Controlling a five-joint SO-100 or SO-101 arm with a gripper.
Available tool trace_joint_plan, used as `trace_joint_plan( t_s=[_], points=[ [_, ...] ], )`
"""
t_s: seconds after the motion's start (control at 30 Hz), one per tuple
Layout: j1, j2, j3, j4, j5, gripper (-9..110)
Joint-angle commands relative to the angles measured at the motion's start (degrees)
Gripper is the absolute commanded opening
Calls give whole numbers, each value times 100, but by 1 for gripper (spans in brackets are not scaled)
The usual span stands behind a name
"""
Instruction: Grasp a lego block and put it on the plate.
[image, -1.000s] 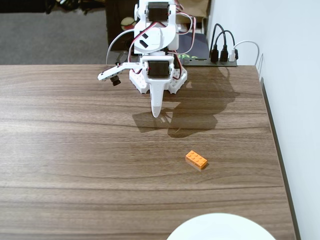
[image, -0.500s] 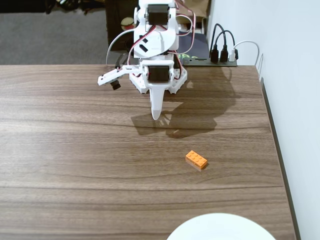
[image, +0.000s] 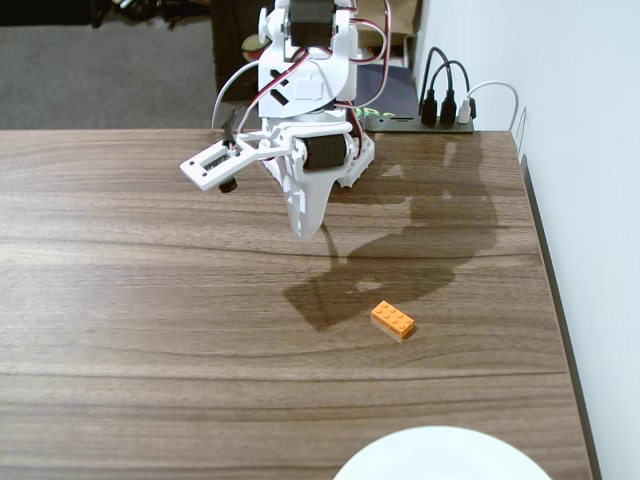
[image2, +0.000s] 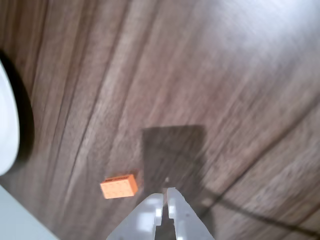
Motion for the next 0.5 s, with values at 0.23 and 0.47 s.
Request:
trace_joint_plan(
  t_s=[0.23,0.47],
  points=[
    [-149,-1283,-1134,255,-1424,1],
    [-325,-1925,-1564,413,-2241,1]
  ],
)
